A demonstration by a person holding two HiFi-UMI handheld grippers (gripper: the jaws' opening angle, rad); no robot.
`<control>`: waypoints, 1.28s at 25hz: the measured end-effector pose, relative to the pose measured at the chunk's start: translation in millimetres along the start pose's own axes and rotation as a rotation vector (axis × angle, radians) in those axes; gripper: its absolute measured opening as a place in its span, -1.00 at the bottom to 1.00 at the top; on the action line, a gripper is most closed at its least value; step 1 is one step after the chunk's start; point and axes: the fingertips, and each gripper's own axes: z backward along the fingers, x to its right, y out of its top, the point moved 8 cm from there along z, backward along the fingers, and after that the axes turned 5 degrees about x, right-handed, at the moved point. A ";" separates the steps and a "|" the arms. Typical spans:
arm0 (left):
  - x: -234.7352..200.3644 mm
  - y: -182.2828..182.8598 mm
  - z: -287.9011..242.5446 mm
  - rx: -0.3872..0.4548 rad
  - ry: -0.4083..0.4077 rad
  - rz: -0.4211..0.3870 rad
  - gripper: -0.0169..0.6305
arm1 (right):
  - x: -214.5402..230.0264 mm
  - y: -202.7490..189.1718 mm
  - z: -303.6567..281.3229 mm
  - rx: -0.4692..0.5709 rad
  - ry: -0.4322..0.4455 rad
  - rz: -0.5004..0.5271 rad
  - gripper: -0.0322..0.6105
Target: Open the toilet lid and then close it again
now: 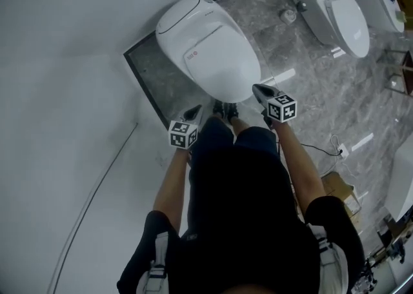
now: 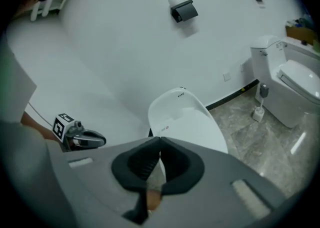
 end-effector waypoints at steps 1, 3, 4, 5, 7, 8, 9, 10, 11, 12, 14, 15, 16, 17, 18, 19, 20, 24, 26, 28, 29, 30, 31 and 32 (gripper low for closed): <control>1.8 1.9 3.3 0.004 -0.003 -0.007 -0.89 | -8.6 3.6 5.9 0.009 0.018 0.002 -0.89; 5.3 8.0 10.0 0.019 -0.007 -0.023 -0.89 | -24.8 10.9 16.7 0.005 0.038 0.043 -0.89; 6.9 11.6 13.6 0.029 -0.010 -0.029 -0.89 | -32.5 14.7 21.7 -0.001 0.045 0.072 -0.89; 8.4 15.3 17.1 0.039 -0.014 -0.035 -0.89 | -39.8 18.6 26.4 -0.005 0.051 0.100 -0.89; 11.1 22.3 23.8 0.053 -0.023 -0.052 -0.89 | -53.6 25.4 35.6 -0.010 0.063 0.148 -0.89; 12.5 25.5 27.0 0.056 -0.028 -0.062 -0.89 | -59.6 27.7 39.8 -0.013 0.067 0.171 -0.89; 13.8 28.8 30.0 0.059 -0.034 -0.072 -0.89 | -64.7 29.4 43.3 -0.017 0.068 0.191 -0.89; 14.9 32.5 32.7 0.062 -0.041 -0.082 -0.89 | -69.1 31.4 46.2 -0.018 0.066 0.208 -0.89; 16.0 36.7 35.2 0.065 -0.049 -0.093 -0.89 | -73.6 34.1 48.7 -0.017 0.063 0.222 -0.89; 17.0 40.8 37.7 0.065 -0.057 -0.103 -0.89 | -78.6 36.9 51.2 -0.013 0.059 0.234 -0.89; 17.3 48.7 41.2 0.067 -0.073 -0.118 -0.89 | -87.8 43.0 55.1 -0.006 0.051 0.256 -0.89; 16.7 53.7 41.3 0.071 -0.082 -0.125 -0.89 | -90.9 46.6 55.9 -0.003 0.048 0.271 -0.89; 16.2 58.6 41.0 0.075 -0.092 -0.131 -0.89 | -93.4 50.0 56.3 0.000 0.046 0.289 -0.89; 15.7 62.5 41.0 0.077 -0.103 -0.137 -0.89 | -96.3 52.9 56.8 0.003 0.045 0.306 -0.89; 14.8 65.7 41.5 0.075 -0.115 -0.145 -0.89 | -99.3 54.9 56.8 0.007 0.043 0.315 -0.89; 13.1 69.2 41.8 0.074 -0.125 -0.154 -0.89 | -101.3 56.8 56.0 0.012 0.038 0.318 -0.89; 11.0 73.4 41.2 0.075 -0.135 -0.164 -0.89 | -101.7 59.3 54.9 0.017 0.032 0.318 -0.89; 7.5 88.4 36.5 0.090 -0.176 -0.183 -0.89 | -98.7 66.1 55.0 0.037 0.003 0.302 -0.89; 5.5 95.8 34.8 0.095 -0.193 -0.188 -0.89 | -99.0 68.4 55.3 0.041 -0.009 0.302 -0.89; 1.2 102.5 32.0 0.102 -0.206 -0.193 -0.89 | -98.8 70.5 52.6 0.042 -0.023 0.310 -0.89; -1.5 105.2 30.3 0.105 -0.211 -0.194 -0.89 | -98.4 71.3 50.3 0.043 -0.028 0.312 -0.89; -4.1 107.4 28.4 0.106 -0.216 -0.194 -0.89 | -98.1 72.3 47.9 0.046 -0.033 0.311 -0.89; -6.4 109.2 26.7 0.105 -0.220 -0.194 -0.89 | -97.9 73.6 45.7 0.050 -0.036 0.310 -0.89; -8.3 110.5 25.1 0.102 -0.224 -0.195 -0.89 | -98.1 75.1 43.8 0.054 -0.038 0.309 -0.89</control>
